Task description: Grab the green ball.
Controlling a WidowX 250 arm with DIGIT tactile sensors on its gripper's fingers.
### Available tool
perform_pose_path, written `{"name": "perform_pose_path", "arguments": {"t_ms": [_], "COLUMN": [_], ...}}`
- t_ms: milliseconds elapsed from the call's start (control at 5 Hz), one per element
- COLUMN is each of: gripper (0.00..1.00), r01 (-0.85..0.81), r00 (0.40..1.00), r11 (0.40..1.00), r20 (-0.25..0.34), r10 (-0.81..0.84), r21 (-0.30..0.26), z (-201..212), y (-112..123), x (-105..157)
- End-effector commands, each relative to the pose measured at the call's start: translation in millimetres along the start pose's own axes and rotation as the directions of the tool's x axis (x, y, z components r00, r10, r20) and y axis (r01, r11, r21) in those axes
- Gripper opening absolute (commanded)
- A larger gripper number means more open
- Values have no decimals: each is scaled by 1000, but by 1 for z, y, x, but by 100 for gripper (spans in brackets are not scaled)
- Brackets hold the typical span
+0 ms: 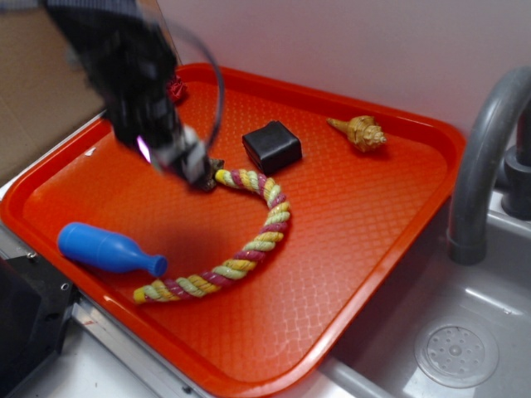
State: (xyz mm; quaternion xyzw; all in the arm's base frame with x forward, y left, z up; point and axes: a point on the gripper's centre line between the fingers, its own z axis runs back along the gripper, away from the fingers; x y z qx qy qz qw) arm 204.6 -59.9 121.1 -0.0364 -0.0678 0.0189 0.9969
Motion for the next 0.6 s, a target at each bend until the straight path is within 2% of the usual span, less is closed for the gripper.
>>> {"name": "perform_pose_path", "arguments": {"t_ms": [0,200,400], "gripper": [0,0,0], "r01": [-356,-400,-467], "r00": [931,914,884], "r11": [924,908,841], "r20": [137,121,152], "r10": [337,387,442], "r21": [141,121,272], "z": [118,129,81], "y": [54,60,68], "x": [28,26,34]}}
